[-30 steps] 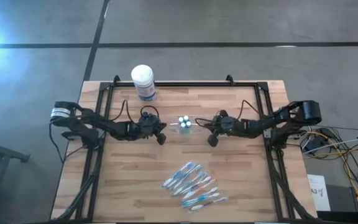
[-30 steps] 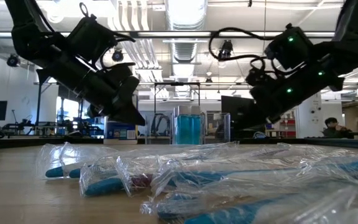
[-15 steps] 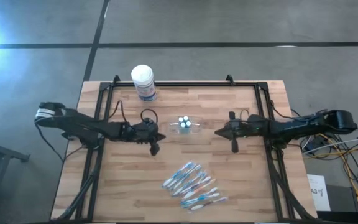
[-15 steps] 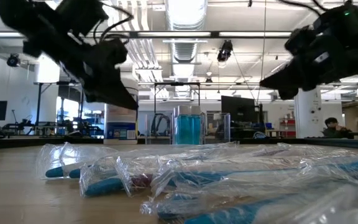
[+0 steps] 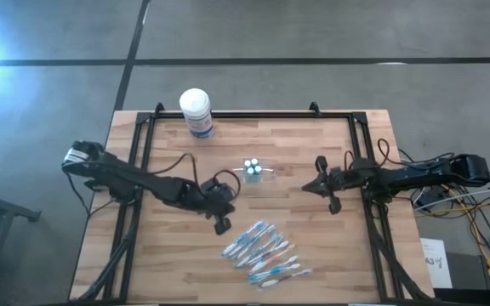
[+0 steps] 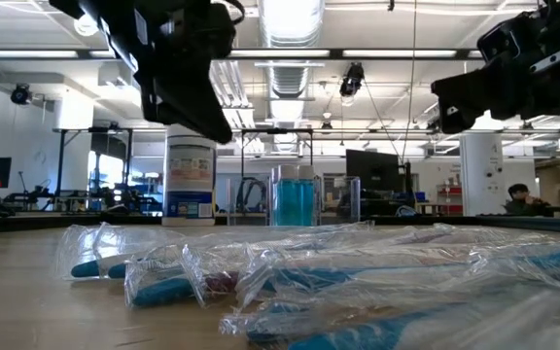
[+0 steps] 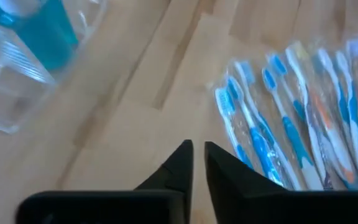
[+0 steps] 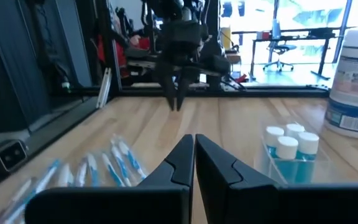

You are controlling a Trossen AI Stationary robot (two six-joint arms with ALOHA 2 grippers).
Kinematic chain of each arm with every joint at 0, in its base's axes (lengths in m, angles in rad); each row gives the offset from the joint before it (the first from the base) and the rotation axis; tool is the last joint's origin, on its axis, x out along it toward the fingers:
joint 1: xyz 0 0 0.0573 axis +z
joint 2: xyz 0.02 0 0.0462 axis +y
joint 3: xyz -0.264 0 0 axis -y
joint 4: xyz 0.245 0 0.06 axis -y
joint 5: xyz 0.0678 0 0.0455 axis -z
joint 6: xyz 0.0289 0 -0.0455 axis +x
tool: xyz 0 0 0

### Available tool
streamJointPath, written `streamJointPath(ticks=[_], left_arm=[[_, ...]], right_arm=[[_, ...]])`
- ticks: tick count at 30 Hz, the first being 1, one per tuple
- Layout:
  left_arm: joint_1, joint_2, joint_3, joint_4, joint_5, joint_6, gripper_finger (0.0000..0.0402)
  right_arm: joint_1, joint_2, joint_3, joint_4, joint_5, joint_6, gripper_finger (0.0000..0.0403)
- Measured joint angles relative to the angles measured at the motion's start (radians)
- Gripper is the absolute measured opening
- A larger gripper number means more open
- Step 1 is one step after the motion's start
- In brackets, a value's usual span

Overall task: Pick & Place toothbrushing station
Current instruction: Put the blue toothbrush into the transparent organizer

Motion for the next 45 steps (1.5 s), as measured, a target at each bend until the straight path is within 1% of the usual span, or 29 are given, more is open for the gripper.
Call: streamJointPath(ticks=[4,10,15,19,22,24,29,34,37,39,41,45], left_arm=[[-0.006,0.086,0.047,0.003,0.070,-0.040,0.0093],[-0.016,0.225,0.135,-0.004,0.181,-0.097,0.0163],[-0.033,0.326,0.257,-0.090,0.192,-0.106,0.0201],[-0.033,0.407,0.366,-0.198,0.166,-0.106,0.0214],[-0.033,0.469,0.447,-0.312,0.125,-0.095,0.0215],[-0.033,0.512,0.492,-0.372,0.119,-0.091,0.0215],[-0.033,0.586,0.564,-0.449,0.107,-0.068,0.0215],[-0.032,0.592,0.570,-0.474,0.099,-0.038,0.0215],[-0.030,0.585,0.562,-0.475,0.097,-0.017,0.0206],[-0.028,0.583,0.562,-0.478,0.100,-0.005,0.0190],[-0.027,0.583,0.561,-0.483,0.101,0.004,0.0165],[-0.026,0.583,0.561,-0.491,0.099,0.015,0.0094]], right_arm=[[0.000,-0.002,0.000,0.002,0.000,-0.041,0.0012],[0.000,0.000,0.005,-0.008,0.000,-0.038,0.0012],[0.000,0.000,0.004,-0.038,0.000,-0.010,0.0012],[0.000,0.001,0.004,-0.071,0.001,0.013,0.0012],[0.000,0.001,0.004,-0.083,0.002,0.027,0.0012],[0.000,0.000,0.004,-0.083,0.002,0.050,0.0012],[-0.001,0.000,0.004,-0.080,0.003,0.028,0.0012],[0.000,0.000,0.004,-0.081,0.003,0.049,0.0012],[0.000,0.000,0.004,-0.081,0.003,0.049,0.0012],[0.000,0.000,0.004,-0.082,0.003,0.050,0.0012],[0.000,0.000,0.004,-0.083,0.003,0.053,0.0012],[0.000,0.000,0.004,-0.084,0.003,0.064,0.0012]])
